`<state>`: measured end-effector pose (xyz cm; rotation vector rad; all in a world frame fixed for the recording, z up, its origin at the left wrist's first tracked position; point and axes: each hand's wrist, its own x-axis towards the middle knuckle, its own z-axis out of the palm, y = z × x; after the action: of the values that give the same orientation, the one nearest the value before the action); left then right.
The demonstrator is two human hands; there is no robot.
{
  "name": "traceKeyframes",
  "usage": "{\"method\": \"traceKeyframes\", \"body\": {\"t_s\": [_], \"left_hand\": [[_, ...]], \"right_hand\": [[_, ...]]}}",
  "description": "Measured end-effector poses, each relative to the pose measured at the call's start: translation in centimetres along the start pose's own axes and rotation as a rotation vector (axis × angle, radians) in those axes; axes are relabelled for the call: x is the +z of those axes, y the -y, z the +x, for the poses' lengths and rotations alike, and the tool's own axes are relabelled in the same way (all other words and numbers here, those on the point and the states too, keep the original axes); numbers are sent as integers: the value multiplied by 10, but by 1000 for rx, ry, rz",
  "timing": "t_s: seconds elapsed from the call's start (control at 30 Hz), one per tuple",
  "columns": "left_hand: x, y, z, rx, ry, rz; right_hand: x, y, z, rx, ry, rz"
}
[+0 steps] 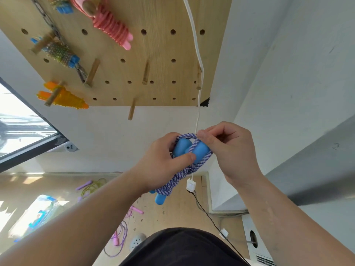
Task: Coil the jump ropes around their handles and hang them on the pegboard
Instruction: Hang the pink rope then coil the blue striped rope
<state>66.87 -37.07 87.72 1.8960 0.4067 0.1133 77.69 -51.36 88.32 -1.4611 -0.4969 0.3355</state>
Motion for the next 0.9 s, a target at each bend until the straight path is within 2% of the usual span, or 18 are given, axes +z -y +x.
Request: {"method": "traceKeyframes", "body": {"t_s": [0.17, 0.33, 0.5, 0.67, 0.8, 0.83, 0.9], "left_hand": [[11, 3, -7, 118, 14, -70], [23, -5, -12, 268, 12, -45], [30, -10, -11, 224, -50, 22], [26, -9, -13, 160, -153, 223], [28, -13, -16, 265, -166, 346], [29, -12, -15, 274, -164, 318], [31, -12, -13, 192, -181, 87]], "right_hand": [[-20, -2, 3, -4, 208, 149], [-25, -3, -1, 94, 285, 248], [-32, -2, 2, 81, 196, 129], [-40, 2, -4, 123, 264, 39], [-27, 0, -16, 21, 254, -119], [-23, -1, -18, 13, 219, -116], [-19, -2, -21, 5, 143, -91]]}}
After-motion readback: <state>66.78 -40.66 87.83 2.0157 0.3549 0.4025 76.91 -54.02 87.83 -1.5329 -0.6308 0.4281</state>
